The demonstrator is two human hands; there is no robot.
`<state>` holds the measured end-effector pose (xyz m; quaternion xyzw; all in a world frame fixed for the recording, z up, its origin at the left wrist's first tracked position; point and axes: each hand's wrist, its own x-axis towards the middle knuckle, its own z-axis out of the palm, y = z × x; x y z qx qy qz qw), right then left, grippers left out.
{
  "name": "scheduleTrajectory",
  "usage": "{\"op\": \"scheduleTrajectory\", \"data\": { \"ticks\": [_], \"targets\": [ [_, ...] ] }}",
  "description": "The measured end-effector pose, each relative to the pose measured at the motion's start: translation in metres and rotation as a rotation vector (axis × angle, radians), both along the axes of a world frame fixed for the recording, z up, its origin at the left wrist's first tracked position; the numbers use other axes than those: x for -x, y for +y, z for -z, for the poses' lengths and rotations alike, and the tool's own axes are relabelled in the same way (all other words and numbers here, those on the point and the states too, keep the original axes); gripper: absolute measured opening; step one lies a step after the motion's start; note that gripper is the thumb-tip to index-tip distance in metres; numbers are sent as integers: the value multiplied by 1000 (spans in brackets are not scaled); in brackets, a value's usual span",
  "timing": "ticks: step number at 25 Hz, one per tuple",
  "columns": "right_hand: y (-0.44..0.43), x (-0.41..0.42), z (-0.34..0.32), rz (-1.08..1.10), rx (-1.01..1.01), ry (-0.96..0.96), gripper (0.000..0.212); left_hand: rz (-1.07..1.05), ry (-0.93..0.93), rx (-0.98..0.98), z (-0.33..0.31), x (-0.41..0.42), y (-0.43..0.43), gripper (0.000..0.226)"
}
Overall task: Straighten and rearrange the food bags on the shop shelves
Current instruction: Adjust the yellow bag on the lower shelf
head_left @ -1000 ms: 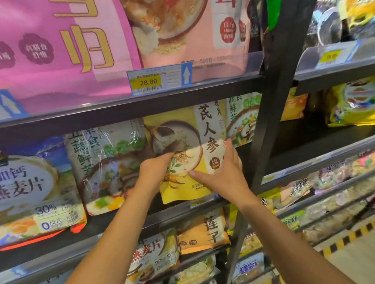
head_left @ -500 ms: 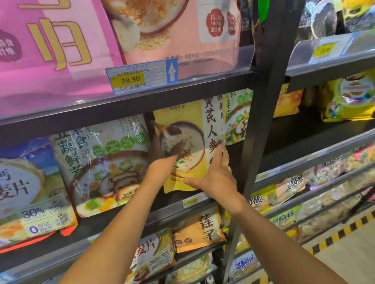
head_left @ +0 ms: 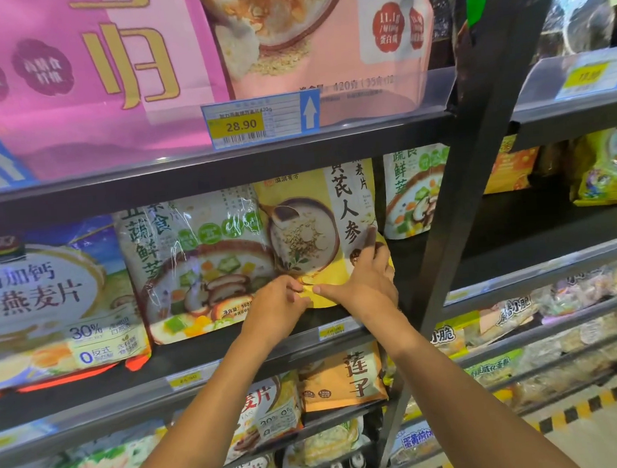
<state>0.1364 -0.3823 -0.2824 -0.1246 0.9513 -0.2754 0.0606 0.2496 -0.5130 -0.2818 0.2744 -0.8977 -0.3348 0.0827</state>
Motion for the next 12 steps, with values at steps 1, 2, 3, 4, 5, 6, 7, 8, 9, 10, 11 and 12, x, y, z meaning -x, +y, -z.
{"op": "scheduleTrajectory", "data": {
  "ticks": [1, 2, 3, 4, 5, 6, 7, 8, 9, 10, 11, 12],
  "targets": [
    [-2, 1, 1, 4, 2, 1, 139, 11, 3, -44, 3, 3, 0, 11],
    [-3, 3, 2, 11, 3, -4, 137, 15, 13, -74, 5, 6, -1, 8],
    [-5, 6, 2, 20, 3, -10, 134, 9, 10, -97, 7, 10, -3, 9],
    [-6, 10, 2, 26, 4, -16, 130, 6, 5, -115, 11, 15, -7, 13],
    [-8, 14, 3, 26, 12, -22, 126, 4, -13, -125, 15, 20, -12, 20],
    [-9, 18, 5, 17, 27, -30, 123, 5, -30, -126, 20, 24, -19, 30],
    [-11, 21, 6, 6, 48, -37, 123, 0, -36, -129, 34, 32, -30, 40],
    [-12, 24, 7, -1, 65, -39, 125, -2, -38, -143, 43, 36, -37, 49],
    [-14, 26, 8, -2, 74, -35, 129, -7, -42, -154, 46, 37, -39, 53],
    [-16, 28, 8, -1, 76, -30, 133, -3, -54, -164, 43, 35, -36, 55],
    [-18, 30, 8, 2, 71, -28, 134, 0, -65, -163, 34, 30, -29, 56],
    [-20, 30, 8, 0, 68, -33, 134, 17, -73, -159, 28, 27, -25, 58]
  ]
}}
